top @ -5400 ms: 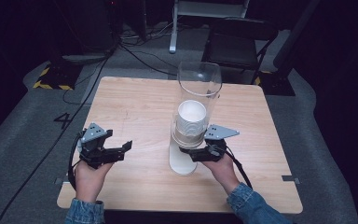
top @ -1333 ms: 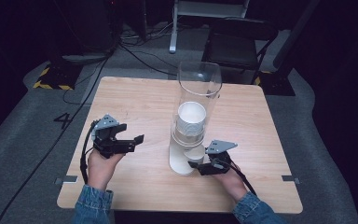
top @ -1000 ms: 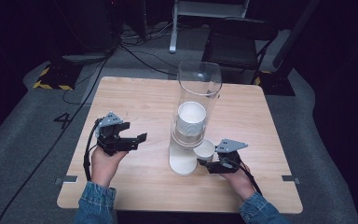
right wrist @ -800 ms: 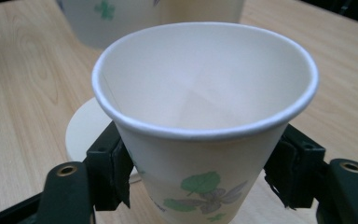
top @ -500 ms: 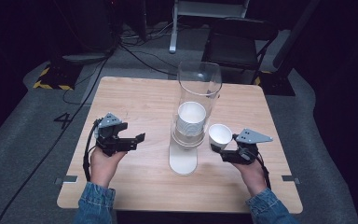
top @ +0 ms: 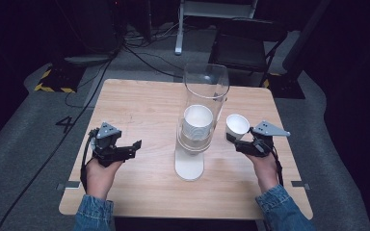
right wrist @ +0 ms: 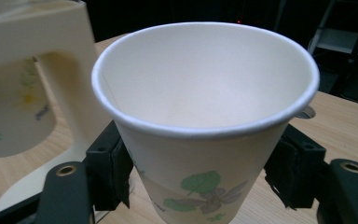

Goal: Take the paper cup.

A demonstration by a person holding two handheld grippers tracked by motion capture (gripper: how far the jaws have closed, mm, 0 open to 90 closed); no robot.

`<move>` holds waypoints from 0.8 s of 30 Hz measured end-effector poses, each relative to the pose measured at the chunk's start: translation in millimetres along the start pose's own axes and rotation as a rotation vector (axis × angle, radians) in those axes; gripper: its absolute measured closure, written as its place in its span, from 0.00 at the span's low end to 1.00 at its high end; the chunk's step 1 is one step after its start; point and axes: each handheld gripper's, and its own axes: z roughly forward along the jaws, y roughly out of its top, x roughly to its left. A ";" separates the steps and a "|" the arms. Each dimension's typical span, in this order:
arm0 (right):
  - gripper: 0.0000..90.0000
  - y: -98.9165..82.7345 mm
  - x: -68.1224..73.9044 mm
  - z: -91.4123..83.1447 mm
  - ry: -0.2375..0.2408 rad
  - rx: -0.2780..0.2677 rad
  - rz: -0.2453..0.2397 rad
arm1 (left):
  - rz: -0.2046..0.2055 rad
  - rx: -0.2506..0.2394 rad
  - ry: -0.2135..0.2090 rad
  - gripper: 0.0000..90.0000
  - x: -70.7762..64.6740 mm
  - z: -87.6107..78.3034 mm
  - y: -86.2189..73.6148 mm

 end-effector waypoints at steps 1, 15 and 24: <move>0.35 0.0 0.0 0.0 0.000 0.000 0.000 | 0.000 0.000 0.000 0.18 0.0 0.0 0.0; 0.35 -21.8 -14.4 46.9 -0.029 0.095 0.033 | -0.012 -0.011 0.083 0.18 2.7 -12.6 -16.2; 0.35 -38.8 -7.6 71.8 0.017 0.180 0.058 | -0.015 -0.004 0.081 0.18 2.6 -12.5 -18.8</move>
